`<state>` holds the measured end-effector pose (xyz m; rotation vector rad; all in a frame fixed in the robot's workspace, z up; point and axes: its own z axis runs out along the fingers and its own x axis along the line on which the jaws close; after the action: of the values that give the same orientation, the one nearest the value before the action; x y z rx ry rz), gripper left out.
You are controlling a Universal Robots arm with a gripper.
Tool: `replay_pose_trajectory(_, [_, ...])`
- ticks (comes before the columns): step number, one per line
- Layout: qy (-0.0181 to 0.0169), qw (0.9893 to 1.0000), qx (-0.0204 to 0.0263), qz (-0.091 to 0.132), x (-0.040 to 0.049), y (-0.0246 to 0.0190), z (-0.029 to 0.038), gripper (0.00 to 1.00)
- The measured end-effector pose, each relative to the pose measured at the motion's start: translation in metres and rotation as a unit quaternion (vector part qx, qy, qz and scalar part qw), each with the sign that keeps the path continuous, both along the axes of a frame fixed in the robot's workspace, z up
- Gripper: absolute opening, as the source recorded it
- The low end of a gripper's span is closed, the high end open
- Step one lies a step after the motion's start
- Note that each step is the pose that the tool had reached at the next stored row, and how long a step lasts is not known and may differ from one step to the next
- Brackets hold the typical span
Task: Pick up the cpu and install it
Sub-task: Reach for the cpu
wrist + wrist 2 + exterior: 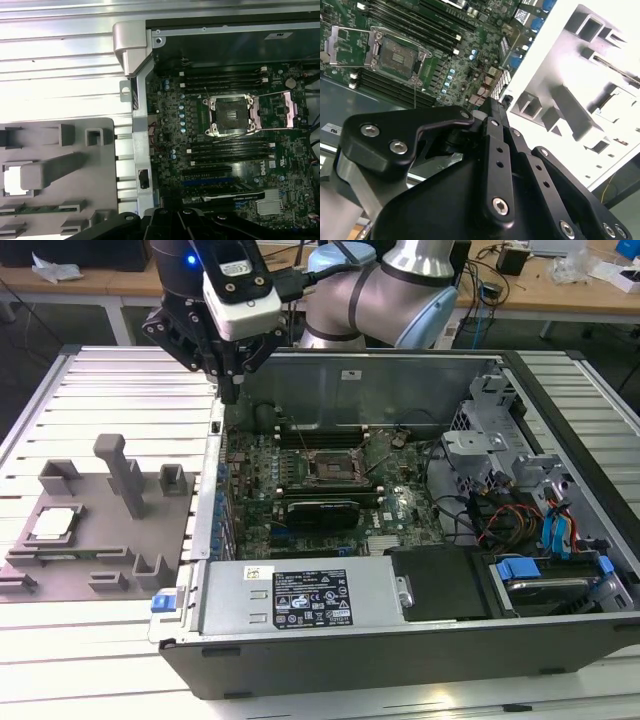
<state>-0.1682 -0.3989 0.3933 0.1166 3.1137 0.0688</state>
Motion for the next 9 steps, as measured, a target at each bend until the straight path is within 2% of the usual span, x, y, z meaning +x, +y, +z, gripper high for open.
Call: replay_pose_trajectory(9, [-0.0001, 1.0, 0.0, 0.0, -0.018, 0.0, 0.0, 0.11])
